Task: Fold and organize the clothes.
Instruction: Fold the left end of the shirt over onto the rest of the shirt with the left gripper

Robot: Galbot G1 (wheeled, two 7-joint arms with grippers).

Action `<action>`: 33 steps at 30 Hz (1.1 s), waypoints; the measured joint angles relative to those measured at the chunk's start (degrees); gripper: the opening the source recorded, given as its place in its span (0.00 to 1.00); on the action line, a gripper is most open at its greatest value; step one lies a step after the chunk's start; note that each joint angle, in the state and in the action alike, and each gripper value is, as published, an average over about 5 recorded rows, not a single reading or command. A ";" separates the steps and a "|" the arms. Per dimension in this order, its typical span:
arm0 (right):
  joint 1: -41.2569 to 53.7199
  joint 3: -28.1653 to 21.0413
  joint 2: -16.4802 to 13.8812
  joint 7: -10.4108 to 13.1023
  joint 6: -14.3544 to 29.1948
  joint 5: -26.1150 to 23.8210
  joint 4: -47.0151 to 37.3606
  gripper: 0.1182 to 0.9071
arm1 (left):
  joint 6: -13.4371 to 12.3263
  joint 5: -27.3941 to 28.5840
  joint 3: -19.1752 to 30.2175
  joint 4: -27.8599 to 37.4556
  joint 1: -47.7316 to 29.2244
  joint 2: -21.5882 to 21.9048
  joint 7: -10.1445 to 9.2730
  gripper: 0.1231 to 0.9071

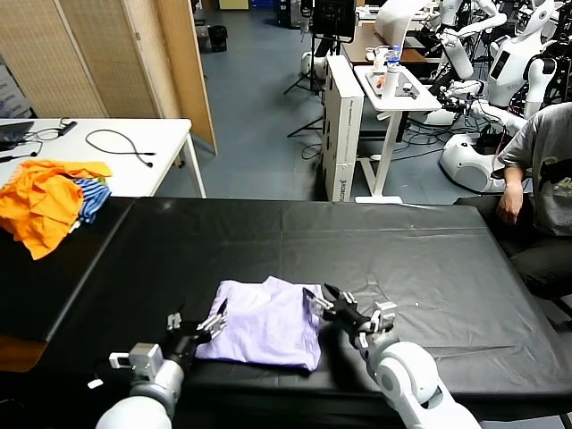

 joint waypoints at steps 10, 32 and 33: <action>-0.79 0.70 0.42 0.68 -1.41 -2.58 0.27 0.03 | -0.22 -0.03 -0.35 0.39 -0.32 -0.53 -0.03 1.00; -9.18 9.20 -5.63 -1.21 1.47 -0.05 14.08 1.00 | -8.57 -8.28 -5.30 6.97 0.04 -5.45 8.20 1.00; -9.51 9.45 -5.84 -1.20 1.44 0.08 14.86 1.00 | -8.66 -9.19 -5.51 7.43 -0.09 -5.74 8.53 1.00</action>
